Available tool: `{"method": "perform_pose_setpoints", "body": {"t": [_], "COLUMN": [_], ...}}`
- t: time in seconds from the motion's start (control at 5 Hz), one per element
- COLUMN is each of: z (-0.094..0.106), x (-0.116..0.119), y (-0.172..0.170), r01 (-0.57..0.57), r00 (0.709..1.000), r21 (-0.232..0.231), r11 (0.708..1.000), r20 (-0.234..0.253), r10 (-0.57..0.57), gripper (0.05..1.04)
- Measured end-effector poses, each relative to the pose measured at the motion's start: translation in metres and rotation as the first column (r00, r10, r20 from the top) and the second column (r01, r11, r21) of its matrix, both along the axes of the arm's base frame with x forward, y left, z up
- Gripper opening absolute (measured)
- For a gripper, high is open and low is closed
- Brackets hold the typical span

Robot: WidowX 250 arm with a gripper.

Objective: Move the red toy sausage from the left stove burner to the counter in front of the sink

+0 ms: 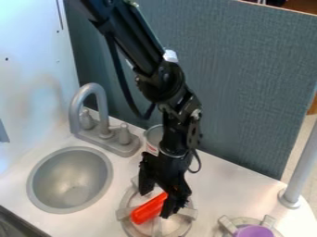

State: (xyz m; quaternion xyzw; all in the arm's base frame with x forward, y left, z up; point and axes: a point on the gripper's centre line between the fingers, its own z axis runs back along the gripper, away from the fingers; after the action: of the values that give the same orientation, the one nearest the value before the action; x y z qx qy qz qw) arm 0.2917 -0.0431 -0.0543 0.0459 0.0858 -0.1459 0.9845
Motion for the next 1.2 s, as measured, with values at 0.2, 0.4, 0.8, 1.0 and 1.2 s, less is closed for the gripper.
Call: {"method": "perform_pose_setpoints", "body": {"t": [0.2, 0.4, 0.8, 1.0, 1.2], "z": [-0.005, -0.021, -0.038, -0.038, -0.038], "x": [0.007, 0.017, 0.026, 0.024, 0.024], "y": [0.003, 0.005, 0.002, 0.001, -0.001], "r01": [-0.049, -0.048, -0.023, -0.031, -0.038], "r00": [0.998, 0.998, 0.992, 0.990, 0.990], "r21": [0.025, 0.071, 0.077, 0.073, 0.068], "r11": [0.999, 0.996, 0.997, 0.997, 0.997], "r20": [0.041, -0.029, -0.120, -0.138, -0.136], "r10": [0.047, 0.050, 0.032, 0.041, 0.047], "gripper": [1.010, 1.010, 0.955, 0.682, 0.546]}}
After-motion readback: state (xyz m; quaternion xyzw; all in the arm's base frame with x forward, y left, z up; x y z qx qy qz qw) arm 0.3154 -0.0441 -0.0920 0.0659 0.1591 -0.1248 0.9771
